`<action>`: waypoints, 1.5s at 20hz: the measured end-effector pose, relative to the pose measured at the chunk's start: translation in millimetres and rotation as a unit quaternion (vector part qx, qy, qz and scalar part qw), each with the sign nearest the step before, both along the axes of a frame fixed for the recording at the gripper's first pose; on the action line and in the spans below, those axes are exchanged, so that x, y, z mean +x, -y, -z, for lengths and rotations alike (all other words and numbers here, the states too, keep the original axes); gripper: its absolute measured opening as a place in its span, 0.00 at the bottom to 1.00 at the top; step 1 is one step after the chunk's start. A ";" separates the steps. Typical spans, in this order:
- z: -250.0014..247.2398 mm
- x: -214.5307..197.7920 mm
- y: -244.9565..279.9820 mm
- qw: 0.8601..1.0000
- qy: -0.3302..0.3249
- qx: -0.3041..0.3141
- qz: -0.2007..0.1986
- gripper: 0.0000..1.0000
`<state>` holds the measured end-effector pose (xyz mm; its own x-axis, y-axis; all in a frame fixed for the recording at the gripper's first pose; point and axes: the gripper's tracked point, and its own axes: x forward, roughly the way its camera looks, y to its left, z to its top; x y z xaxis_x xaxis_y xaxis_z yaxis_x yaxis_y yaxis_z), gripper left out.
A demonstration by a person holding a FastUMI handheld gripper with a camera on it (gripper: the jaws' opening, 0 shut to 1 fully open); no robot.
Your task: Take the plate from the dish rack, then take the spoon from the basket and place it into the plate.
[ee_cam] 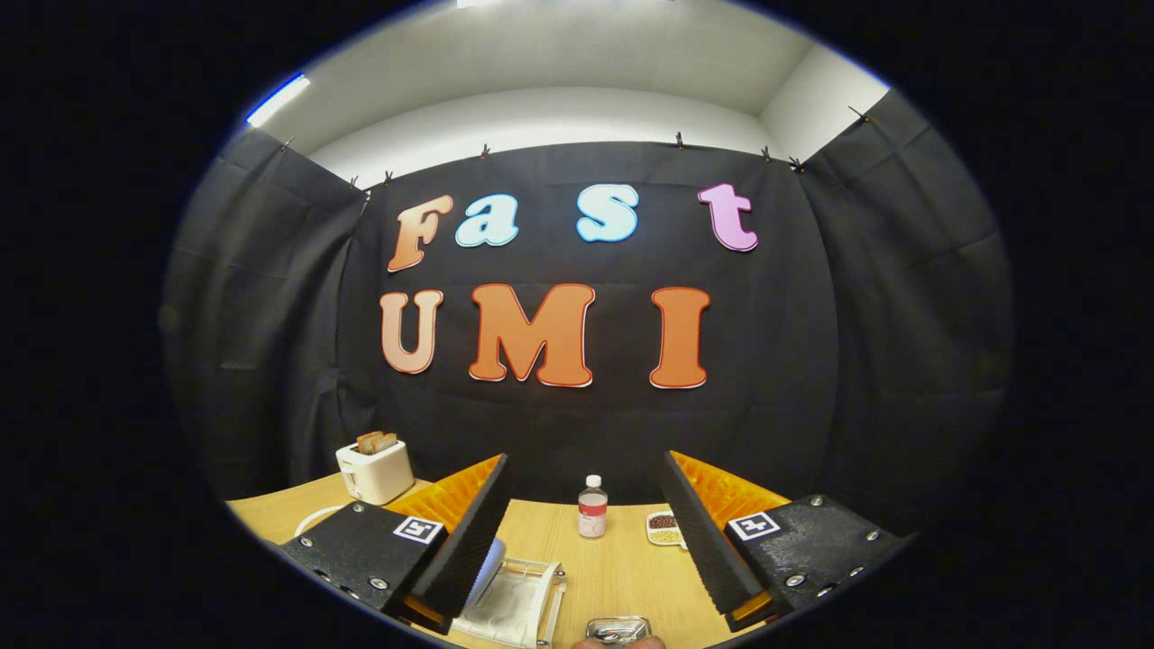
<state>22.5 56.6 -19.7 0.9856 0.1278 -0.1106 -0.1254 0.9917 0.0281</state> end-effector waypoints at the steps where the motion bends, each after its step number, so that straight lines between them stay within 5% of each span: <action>1: 5.1 2.3 -6.3 1.000 -0.013 0.000 -0.005 0.99; 7: 88.3 -16.7 -65.5 0.973 -0.214 0.014 -0.091 0.99; 24: 218.0 2.5 -134.7 0.880 -0.469 -0.006 -0.073 0.93; 30: 250.0 -9.1 -145.9 0.845 -0.531 -0.035 -0.050 0.73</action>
<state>13.4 202.5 -269.7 0.3108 0.1603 -0.9369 -0.1497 0.9816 0.1183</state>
